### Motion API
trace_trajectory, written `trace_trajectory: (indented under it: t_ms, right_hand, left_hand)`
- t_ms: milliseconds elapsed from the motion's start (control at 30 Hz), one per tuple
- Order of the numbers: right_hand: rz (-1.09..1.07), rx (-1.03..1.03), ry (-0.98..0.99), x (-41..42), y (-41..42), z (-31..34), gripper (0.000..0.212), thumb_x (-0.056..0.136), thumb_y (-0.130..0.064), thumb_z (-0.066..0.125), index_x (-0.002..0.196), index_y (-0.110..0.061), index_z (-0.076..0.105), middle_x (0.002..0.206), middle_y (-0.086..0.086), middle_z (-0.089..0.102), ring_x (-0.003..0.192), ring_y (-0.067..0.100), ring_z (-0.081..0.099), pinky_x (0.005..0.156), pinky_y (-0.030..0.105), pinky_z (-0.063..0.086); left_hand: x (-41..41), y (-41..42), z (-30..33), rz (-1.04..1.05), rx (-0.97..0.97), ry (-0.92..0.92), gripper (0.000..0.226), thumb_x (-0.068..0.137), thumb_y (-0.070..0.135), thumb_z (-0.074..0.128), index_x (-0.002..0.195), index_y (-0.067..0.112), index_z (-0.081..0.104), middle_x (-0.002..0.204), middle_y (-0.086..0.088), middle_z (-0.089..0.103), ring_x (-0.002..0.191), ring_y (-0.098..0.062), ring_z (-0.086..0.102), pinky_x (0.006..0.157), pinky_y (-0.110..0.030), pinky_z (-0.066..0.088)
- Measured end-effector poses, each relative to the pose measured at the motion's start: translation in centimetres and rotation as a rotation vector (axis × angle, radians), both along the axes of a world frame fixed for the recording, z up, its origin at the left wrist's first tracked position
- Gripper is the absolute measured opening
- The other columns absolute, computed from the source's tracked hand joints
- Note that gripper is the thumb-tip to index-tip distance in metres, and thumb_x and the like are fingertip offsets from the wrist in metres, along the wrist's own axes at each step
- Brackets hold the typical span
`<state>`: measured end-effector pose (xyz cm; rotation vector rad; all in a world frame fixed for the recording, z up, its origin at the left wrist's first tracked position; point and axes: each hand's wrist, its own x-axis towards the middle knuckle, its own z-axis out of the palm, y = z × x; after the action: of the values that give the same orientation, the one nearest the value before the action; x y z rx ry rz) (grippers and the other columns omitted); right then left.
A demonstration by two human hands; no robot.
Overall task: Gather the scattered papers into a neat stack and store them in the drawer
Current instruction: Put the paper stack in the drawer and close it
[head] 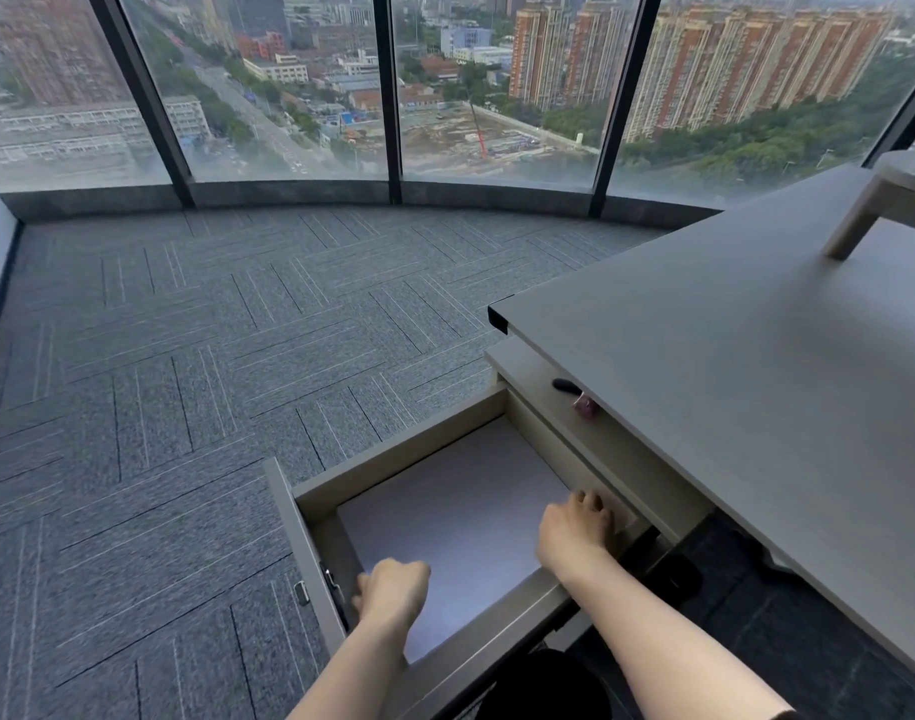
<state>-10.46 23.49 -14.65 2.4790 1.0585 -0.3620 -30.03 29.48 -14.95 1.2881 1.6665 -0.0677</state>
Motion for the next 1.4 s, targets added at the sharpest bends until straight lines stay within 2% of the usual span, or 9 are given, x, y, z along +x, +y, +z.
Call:
trace_trajectory:
  t_ms: [167, 333, 433, 533, 600, 700, 1067, 1267, 1400]
  right_hand:
    - [-0.055, -0.001, 0.112, -0.3, -0.3, -0.1, 0.036, 0.09, -0.021, 0.044, 0.121, -0.008, 0.059, 0.127, 0.015, 0.058, 0.117, 0.033, 0.051, 0.09, 0.036, 0.046]
    - [-0.064, 0.163, 0.14, -0.9, -1.0, 1.1, 0.03, 0.09, -0.019, 0.043, 0.114, -0.01, 0.06, 0.12, 0.011, 0.062, 0.116, 0.031, 0.05, 0.092, 0.037, 0.04]
    - [-0.026, 0.367, 0.141, -1.7, -1.6, 2.0, 0.027, 0.092, -0.023, 0.041, 0.108, -0.012, 0.061, 0.115, 0.007, 0.065, 0.114, 0.029, 0.05, 0.092, 0.037, 0.04]
    - [0.019, 0.521, 0.152, -3.0, -2.4, 3.2, 0.032, 0.094, -0.028, 0.041, 0.113, -0.013, 0.062, 0.114, 0.004, 0.066, 0.112, 0.027, 0.053, 0.09, 0.036, 0.043]
    - [0.038, 0.607, 0.177, -3.9, -2.9, 4.0, 0.033, 0.095, -0.029, 0.041, 0.114, -0.015, 0.063, 0.112, 0.002, 0.068, 0.107, 0.026, 0.056, 0.086, 0.033, 0.045]
    - [0.041, 0.699, 0.209, -5.5, -3.8, 5.2, 0.029, 0.094, -0.029, 0.041, 0.106, -0.02, 0.066, 0.097, -0.002, 0.07, 0.092, 0.022, 0.061, 0.075, 0.03, 0.047]
    - [-0.003, 0.831, 0.325, -11.8, -8.3, 8.0, 0.024, 0.094, -0.031, 0.042, 0.089, -0.023, 0.064, 0.08, -0.009, 0.067, 0.074, 0.013, 0.058, 0.054, 0.024, 0.04]
    - [-0.015, 0.868, 0.424, -15.4, -10.1, 8.0, 0.024, 0.094, -0.033, 0.043, 0.089, -0.024, 0.065, 0.077, -0.009, 0.068, 0.075, 0.011, 0.06, 0.058, 0.026, 0.045]
    - [-0.031, 0.882, 0.505, -17.4, -11.0, 7.2, 0.026, 0.092, -0.039, 0.046, 0.098, -0.026, 0.068, 0.086, -0.011, 0.07, 0.08, 0.008, 0.063, 0.069, 0.028, 0.053]
  left_hand:
    - [0.1, 0.0, 0.7, -0.055, -0.002, 0.053, 0.05, 0.089, 0.029, 0.046, 0.133, 0.007, 0.047, 0.147, -0.019, 0.031, 0.131, -0.037, 0.031, 0.102, -0.036, 0.03]
    - [0.0, 0.5, 0.4, -0.025, -0.016, -0.024, 0.031, 0.081, 0.029, 0.05, 0.1, 0.005, 0.056, 0.133, -0.021, 0.049, 0.112, -0.035, 0.052, 0.084, -0.033, 0.04]
    - [-0.3, 0.9, 1.9, 0.025, 0.065, -0.108, 0.015, 0.083, 0.021, 0.05, 0.08, 0.007, 0.051, 0.107, -0.023, 0.06, 0.075, -0.029, 0.05, 0.064, -0.029, 0.029]
    - [-0.6, 1.2, 4.0, 0.0, 0.157, -0.166, 0.031, 0.084, 0.015, 0.05, 0.104, -0.008, 0.058, 0.078, -0.015, 0.052, 0.063, -0.027, 0.044, 0.057, -0.029, 0.026]
    - [-1.3, 1.5, 5.2, -0.028, 0.234, -0.231, 0.045, 0.086, 0.015, 0.05, 0.123, -0.012, 0.051, 0.11, -0.027, 0.061, 0.096, -0.038, 0.059, 0.069, -0.034, 0.04]
    - [-3.0, 1.4, 7.2, -0.029, 0.302, -0.305, 0.05, 0.093, 0.016, 0.05, 0.14, -0.001, 0.044, 0.145, -0.014, 0.047, 0.133, -0.028, 0.044, 0.102, -0.031, 0.034]
    - [-9.4, -0.4, 9.0, 0.037, 0.571, -0.415, 0.038, 0.092, 0.011, 0.051, 0.129, 0.008, 0.056, 0.122, -0.005, 0.062, 0.116, -0.019, 0.055, 0.091, -0.028, 0.043]
    - [-11.4, -1.2, 8.0, 0.06, 0.546, -0.37, 0.047, 0.092, 0.013, 0.048, 0.138, 0.005, 0.046, 0.138, -0.011, 0.052, 0.126, -0.025, 0.049, 0.104, -0.042, 0.042]
    - [-12.0, -1.4, 6.6, 0.052, 0.455, -0.339, 0.01, 0.091, 0.015, 0.047, 0.089, 0.009, 0.056, 0.09, -0.012, 0.054, 0.077, -0.022, 0.051, 0.074, -0.035, 0.041]
